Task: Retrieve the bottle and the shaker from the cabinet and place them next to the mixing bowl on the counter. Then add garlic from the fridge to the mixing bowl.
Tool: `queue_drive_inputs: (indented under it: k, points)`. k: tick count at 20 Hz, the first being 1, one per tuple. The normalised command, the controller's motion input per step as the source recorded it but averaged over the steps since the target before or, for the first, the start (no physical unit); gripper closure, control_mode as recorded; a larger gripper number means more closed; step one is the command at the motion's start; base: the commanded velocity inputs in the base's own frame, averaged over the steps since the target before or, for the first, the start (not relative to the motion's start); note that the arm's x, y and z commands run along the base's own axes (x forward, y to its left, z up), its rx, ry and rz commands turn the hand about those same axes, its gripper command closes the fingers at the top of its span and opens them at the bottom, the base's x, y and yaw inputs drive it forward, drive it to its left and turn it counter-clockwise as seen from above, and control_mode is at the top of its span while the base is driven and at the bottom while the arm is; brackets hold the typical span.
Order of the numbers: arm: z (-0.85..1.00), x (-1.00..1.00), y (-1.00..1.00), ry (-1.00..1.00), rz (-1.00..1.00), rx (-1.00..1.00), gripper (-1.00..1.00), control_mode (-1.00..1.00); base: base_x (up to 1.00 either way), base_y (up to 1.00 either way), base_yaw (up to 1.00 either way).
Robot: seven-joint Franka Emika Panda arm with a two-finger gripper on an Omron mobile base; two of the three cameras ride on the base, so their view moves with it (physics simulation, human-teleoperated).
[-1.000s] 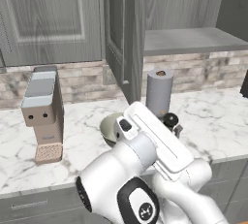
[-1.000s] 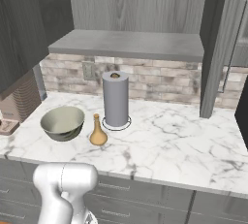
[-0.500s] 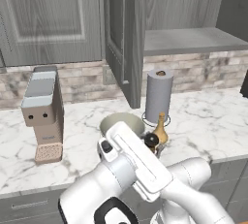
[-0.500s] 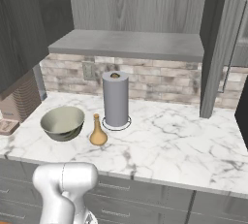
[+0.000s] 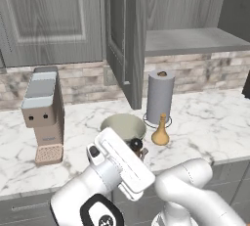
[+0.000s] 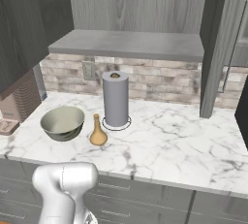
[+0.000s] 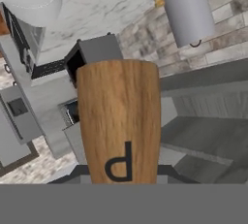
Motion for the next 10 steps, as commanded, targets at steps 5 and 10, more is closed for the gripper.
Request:
queue_drive_inputs:
  k: [5,10]
  points:
    - [-0.27,0.47,0.29,0.02,0.00,0.00,1.00,-1.00,0.00,0.00,0.00]
    - [-0.31,0.34,0.20,0.03,-0.01,0.00,1.00,-1.00,0.00,0.00,0.00]
